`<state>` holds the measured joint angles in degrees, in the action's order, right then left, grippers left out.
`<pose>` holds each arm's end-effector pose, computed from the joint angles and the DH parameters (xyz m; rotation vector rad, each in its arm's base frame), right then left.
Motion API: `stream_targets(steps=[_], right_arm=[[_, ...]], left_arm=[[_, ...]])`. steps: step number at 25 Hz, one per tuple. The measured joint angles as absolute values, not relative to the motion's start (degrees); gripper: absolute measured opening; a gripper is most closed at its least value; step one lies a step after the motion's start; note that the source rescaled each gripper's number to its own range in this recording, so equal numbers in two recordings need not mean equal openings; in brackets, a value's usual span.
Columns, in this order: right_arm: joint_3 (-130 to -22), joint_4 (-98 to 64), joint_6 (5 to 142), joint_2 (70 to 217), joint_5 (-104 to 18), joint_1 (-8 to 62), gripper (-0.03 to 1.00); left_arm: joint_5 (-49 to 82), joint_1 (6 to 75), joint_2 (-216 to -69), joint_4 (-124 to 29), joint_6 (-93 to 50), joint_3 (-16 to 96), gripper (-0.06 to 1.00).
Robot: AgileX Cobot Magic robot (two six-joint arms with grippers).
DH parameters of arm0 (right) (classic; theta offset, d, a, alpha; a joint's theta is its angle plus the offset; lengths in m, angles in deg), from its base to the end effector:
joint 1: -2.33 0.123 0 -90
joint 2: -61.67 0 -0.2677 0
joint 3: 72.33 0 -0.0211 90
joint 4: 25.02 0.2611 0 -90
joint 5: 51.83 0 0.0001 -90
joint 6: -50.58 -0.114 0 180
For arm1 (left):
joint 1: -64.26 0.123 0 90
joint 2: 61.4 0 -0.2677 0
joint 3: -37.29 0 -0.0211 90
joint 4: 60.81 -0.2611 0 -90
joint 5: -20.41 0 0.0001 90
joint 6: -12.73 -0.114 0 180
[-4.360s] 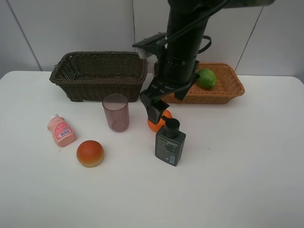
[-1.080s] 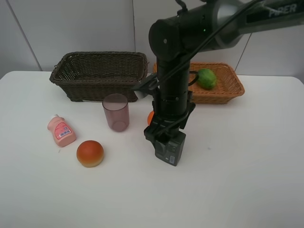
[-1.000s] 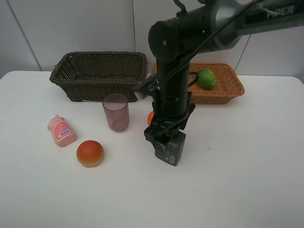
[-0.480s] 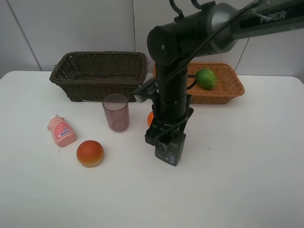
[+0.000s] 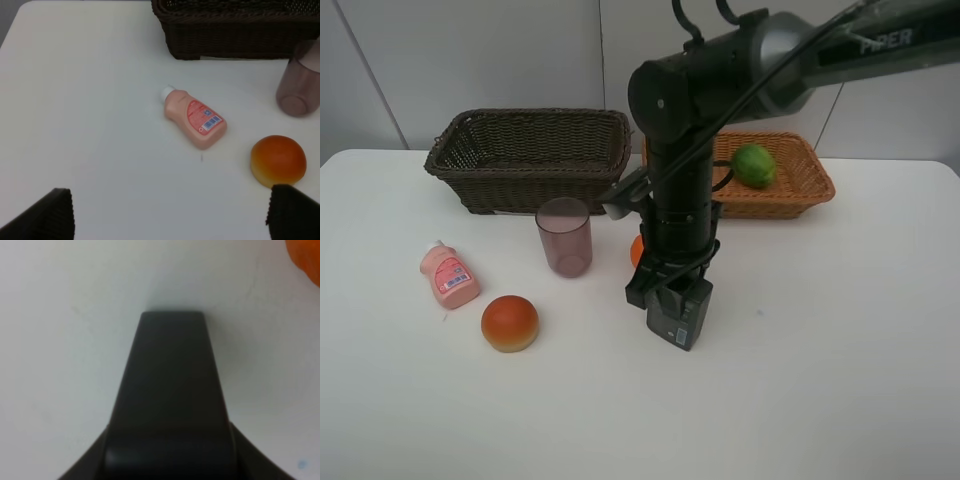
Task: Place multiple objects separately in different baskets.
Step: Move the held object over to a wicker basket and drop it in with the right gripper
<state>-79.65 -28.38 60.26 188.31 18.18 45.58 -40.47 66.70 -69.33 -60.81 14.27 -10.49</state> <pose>0.2805 0.2553 0.1160 1.3687 -2.6669 0.1474 0.0406 0.0017 0.2733 -0.0707 2.0337 0.0099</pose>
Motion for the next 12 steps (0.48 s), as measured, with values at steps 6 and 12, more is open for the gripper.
stream_targets(steps=[6, 12], right_arm=[[-79.65, -28.38, 60.26, 188.31, 18.18, 45.58, 0.00], [-79.65, -28.38, 60.26, 188.31, 18.18, 45.58, 0.00]], left_arm=[[-40.47, 66.70, -69.33, -60.81, 14.27, -10.49, 1.00], [-40.47, 66.70, -69.33, -60.81, 14.27, -10.49, 1.00]])
